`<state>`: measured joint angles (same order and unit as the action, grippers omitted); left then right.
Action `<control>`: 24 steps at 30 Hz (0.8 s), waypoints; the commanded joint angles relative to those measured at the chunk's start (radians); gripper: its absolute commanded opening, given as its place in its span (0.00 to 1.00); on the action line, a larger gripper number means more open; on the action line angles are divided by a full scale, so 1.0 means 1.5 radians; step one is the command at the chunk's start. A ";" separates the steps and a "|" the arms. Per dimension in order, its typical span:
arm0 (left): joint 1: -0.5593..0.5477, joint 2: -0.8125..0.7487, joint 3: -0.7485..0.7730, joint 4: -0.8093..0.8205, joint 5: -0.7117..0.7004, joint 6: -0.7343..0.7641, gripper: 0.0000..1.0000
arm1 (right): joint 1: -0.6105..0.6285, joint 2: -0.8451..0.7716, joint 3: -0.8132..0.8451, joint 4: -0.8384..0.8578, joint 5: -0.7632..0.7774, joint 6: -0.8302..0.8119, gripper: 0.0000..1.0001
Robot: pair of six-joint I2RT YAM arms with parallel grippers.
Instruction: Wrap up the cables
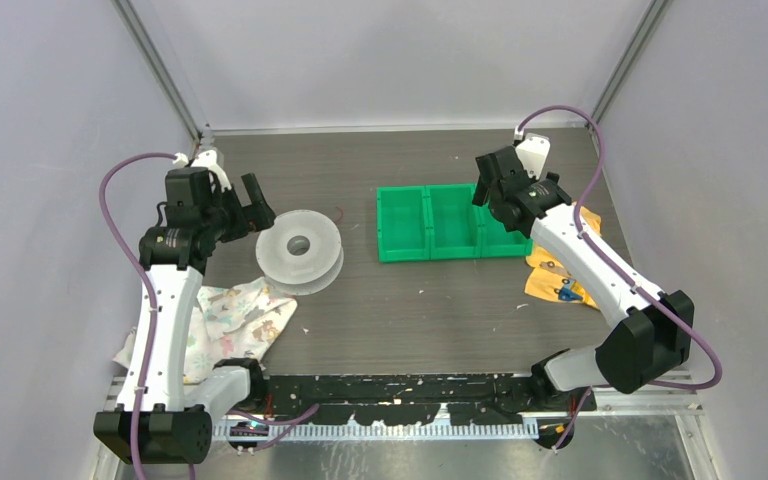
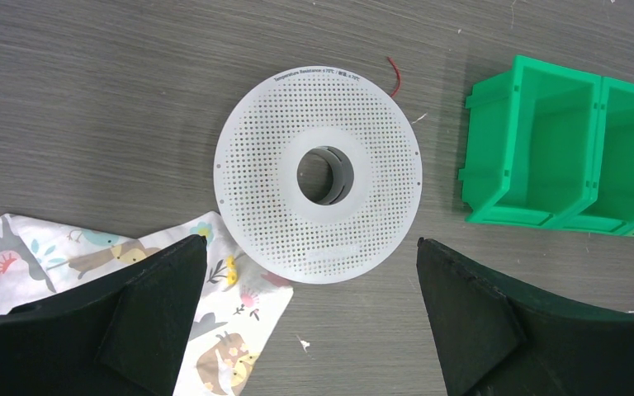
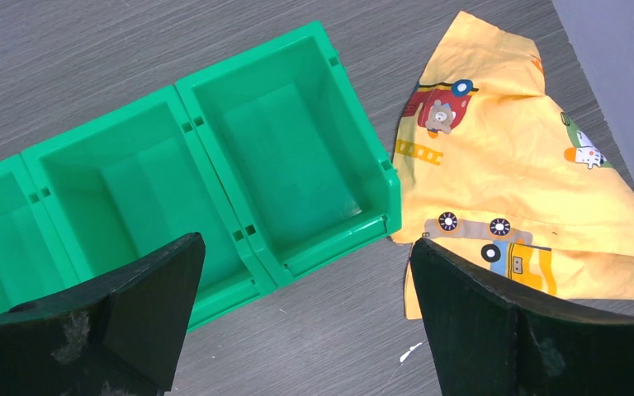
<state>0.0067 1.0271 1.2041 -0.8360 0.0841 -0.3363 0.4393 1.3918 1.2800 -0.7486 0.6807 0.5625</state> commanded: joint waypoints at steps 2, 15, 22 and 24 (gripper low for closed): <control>0.001 -0.006 0.023 0.008 0.012 0.004 1.00 | 0.000 -0.016 0.003 0.021 0.004 0.000 1.00; 0.001 0.013 0.035 -0.009 -0.038 -0.024 1.00 | 0.000 -0.013 0.006 0.024 0.000 -0.001 1.00; 0.001 0.015 0.036 -0.005 -0.041 -0.030 1.00 | 0.001 -0.012 0.007 0.024 -0.001 -0.001 1.00; 0.002 0.016 0.037 -0.007 -0.042 -0.030 1.00 | 0.000 -0.011 0.008 0.024 -0.001 -0.001 1.00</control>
<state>0.0067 1.0588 1.2209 -0.8513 0.0418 -0.3679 0.4393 1.3918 1.2800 -0.7483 0.6704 0.5594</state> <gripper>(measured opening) 0.996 0.995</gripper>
